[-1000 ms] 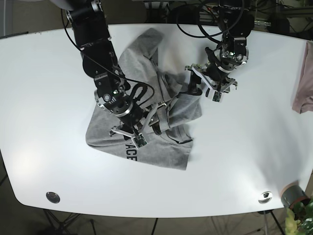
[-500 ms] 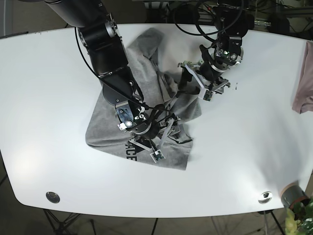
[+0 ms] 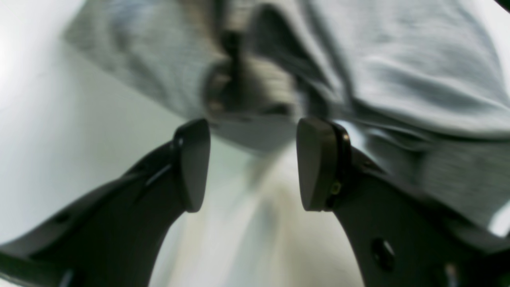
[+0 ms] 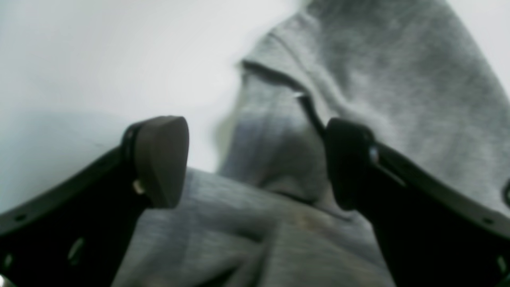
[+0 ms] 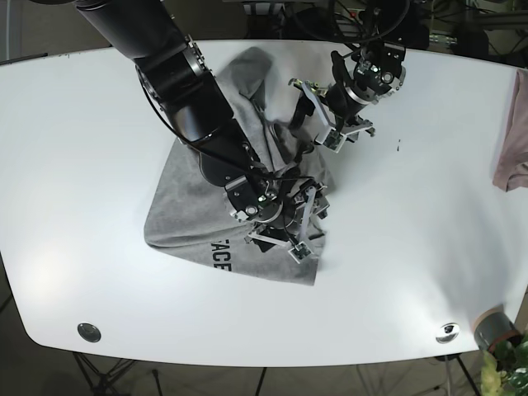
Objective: Fold the T-shirt properly
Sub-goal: 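Grasp the grey shirt's fabric with both grippers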
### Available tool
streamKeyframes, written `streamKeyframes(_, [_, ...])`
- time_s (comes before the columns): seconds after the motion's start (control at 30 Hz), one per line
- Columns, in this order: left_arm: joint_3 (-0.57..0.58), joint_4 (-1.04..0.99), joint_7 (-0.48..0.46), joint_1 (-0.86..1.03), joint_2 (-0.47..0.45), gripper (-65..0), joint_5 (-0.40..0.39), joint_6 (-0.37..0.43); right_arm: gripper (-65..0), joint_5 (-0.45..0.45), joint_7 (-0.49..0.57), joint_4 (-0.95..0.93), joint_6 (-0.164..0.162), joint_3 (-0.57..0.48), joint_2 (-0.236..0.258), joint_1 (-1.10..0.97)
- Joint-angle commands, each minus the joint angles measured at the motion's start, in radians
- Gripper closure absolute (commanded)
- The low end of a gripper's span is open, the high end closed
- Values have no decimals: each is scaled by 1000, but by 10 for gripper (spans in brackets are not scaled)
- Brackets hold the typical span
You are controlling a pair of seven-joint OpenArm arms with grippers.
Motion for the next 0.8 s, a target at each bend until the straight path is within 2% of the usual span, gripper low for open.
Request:
streamKeyframes(0.0, [-2, 47, -22, -6, 1, -331, -13, -4, -510, -1, 47, -7, -3, 2, -4, 35])
streamKeyframes(0.13, [-2, 55, -22, 14, -9, -331, -10, -4, -510, -3, 115, -50, -3, 0, -15, 50])
streamKeyframes(0.43, [0, 67, -22, 35, -28, -331, -14, -4, -510, -3, 182, -151, -3, -1, -18, 95])
streamKeyframes(0.67, [-3, 81, -22, 43, -29, -329, -14, -4, -510, -4, 225, -154, -6, -104, -17, 98])
streamKeyframes(0.7, [-3, 81, -22, 43, -29, -329, -14, -4, -510, -4, 225, -154, -10, -112, -17, 96])
streamKeyframes(0.77, [-3, 81, -22, 43, -42, -328, -14, -4, -510, -4, 227, -154, -40, -113, -17, 95])
